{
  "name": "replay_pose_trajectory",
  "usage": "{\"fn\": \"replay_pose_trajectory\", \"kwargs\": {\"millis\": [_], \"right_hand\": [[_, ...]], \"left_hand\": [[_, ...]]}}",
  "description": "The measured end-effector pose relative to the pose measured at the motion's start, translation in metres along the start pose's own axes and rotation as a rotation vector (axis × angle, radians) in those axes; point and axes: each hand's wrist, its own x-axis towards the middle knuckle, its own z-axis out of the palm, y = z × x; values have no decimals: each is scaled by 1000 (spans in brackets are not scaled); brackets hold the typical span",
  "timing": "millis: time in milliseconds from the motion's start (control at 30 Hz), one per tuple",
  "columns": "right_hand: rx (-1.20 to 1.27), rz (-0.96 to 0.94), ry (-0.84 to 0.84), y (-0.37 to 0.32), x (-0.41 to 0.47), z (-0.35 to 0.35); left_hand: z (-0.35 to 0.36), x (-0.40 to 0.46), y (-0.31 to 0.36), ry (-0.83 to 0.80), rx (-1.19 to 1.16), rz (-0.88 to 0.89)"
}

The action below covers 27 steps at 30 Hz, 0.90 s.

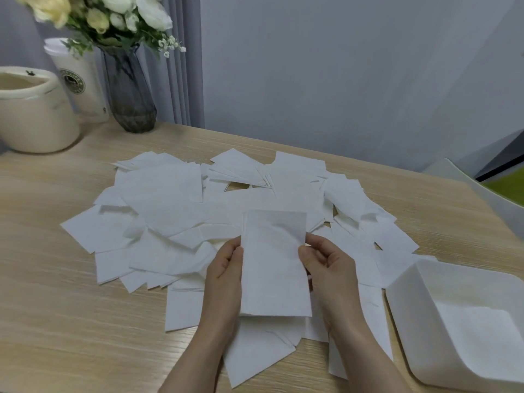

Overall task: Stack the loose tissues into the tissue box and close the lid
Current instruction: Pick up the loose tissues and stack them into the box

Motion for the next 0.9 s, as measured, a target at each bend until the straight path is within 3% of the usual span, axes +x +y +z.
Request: {"fn": "replay_pose_trajectory", "kwargs": {"millis": [900], "right_hand": [[-65,-57,91,10,-3,-4]], "left_hand": [[0,-3,0,-66,-92,8]]}}
